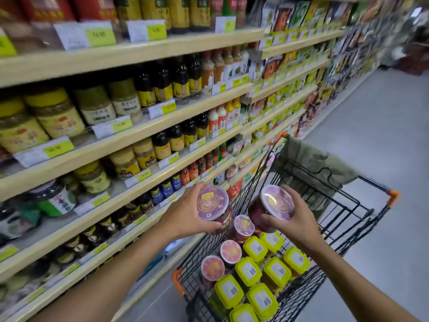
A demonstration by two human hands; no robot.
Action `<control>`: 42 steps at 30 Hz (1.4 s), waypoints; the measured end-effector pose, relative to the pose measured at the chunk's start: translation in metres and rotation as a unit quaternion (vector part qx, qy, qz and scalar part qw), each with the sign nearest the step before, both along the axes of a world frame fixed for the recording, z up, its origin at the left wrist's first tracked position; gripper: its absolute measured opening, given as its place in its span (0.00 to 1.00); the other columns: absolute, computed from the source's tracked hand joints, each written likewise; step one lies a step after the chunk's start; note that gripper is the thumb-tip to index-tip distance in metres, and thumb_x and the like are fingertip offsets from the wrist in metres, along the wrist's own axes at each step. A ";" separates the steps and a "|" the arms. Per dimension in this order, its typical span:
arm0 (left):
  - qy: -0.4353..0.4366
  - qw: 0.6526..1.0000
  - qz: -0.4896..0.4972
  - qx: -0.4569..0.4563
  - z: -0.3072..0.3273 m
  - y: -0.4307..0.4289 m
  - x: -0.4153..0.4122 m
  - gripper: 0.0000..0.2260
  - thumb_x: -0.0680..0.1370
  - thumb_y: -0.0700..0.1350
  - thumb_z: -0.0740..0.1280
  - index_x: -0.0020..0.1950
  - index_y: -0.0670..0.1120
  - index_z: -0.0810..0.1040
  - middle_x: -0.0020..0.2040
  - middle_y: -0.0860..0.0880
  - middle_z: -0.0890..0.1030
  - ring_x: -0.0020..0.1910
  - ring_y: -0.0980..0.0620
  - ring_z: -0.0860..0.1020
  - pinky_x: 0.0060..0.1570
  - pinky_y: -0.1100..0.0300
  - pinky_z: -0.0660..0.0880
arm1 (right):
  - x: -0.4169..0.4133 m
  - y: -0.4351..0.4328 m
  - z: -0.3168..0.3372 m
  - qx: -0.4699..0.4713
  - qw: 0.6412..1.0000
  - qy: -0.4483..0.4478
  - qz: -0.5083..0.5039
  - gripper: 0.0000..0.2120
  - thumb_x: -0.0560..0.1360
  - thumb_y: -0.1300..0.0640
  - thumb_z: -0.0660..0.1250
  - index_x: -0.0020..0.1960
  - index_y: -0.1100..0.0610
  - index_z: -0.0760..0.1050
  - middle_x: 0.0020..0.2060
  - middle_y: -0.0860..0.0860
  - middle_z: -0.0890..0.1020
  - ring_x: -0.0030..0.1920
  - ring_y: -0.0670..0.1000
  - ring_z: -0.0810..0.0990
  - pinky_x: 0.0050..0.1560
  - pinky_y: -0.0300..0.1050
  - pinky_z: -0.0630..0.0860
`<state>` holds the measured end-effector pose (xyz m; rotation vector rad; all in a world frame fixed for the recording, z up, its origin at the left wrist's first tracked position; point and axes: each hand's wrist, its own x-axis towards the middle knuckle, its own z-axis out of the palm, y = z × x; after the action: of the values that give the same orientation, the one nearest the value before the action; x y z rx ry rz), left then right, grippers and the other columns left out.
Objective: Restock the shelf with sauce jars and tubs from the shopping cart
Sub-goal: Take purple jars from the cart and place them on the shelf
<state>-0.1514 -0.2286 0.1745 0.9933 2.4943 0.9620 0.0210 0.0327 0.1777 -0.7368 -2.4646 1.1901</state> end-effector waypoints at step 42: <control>-0.013 0.738 0.467 0.488 0.135 -0.453 0.376 0.49 0.52 0.62 0.86 0.69 0.54 0.73 0.66 0.46 0.79 0.62 0.44 0.81 0.61 0.43 0.79 | 0.066 -0.437 0.164 -0.239 0.826 0.123 0.495 0.37 0.61 0.43 0.82 0.67 0.46 0.72 0.60 0.45 0.77 0.59 0.50 0.77 0.53 0.53 0.81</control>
<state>0.2246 -0.6815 0.3096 -0.3042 2.3058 2.6900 0.0868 -0.4045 0.3419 0.7318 -2.3118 2.1055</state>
